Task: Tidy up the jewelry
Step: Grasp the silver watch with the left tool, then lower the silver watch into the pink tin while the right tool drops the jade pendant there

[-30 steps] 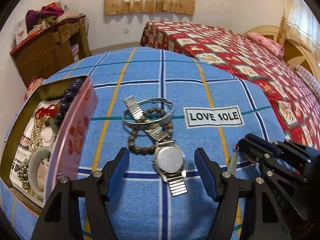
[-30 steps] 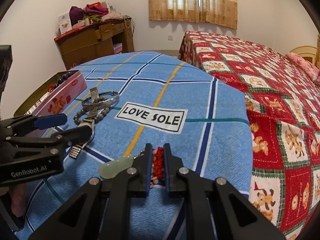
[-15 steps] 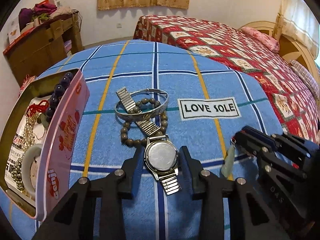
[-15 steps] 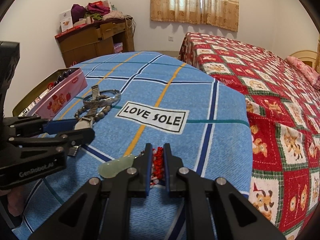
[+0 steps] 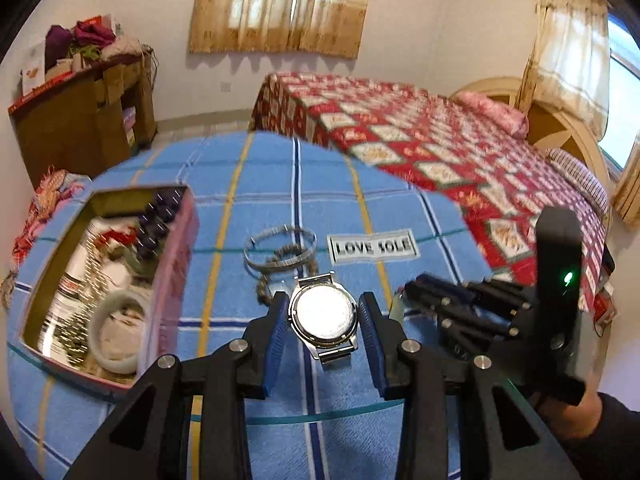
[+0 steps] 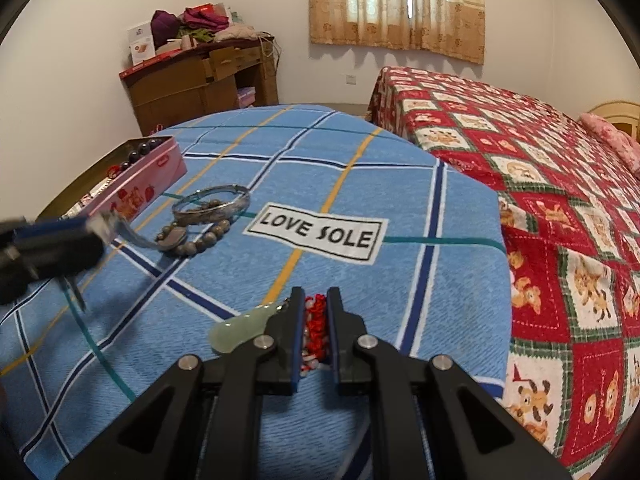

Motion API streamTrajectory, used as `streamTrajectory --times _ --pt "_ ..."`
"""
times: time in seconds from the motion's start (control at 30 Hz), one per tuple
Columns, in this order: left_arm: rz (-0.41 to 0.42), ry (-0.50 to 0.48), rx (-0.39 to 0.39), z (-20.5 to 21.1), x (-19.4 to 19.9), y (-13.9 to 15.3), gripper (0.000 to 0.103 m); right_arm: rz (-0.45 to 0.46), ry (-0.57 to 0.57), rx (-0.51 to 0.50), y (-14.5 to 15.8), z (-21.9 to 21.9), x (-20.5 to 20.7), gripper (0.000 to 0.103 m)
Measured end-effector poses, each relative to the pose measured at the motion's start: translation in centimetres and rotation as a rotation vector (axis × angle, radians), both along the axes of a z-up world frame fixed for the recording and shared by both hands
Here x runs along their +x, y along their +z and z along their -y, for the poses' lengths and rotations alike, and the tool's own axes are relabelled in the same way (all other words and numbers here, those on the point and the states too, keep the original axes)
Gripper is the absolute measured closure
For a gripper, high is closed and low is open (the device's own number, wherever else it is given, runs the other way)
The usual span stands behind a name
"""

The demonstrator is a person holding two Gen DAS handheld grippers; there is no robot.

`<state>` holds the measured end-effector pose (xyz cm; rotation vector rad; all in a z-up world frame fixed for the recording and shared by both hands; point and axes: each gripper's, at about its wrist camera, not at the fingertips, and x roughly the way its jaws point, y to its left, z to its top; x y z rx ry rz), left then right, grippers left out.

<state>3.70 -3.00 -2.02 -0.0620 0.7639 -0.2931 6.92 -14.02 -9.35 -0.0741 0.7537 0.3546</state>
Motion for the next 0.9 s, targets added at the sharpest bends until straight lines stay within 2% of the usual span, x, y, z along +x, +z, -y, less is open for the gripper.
streamTrajectory --times 0.2,0.33,0.9 --pt "0.042 0.025 -0.025 -1.6 -0.5 1.8 0.067 0.05 0.023 0.028 2.8 -0.5 -1.1 0.091" --pt "0.066 0.051 -0.009 -2.2 -0.9 2.2 0.067 0.078 0.04 0.047 4.3 -0.9 -1.6 0.091" --pt "0.106 0.134 -0.012 -5.5 -1.4 3.2 0.067 0.158 0.143 0.055 8.3 -4.1 -2.8 0.091"
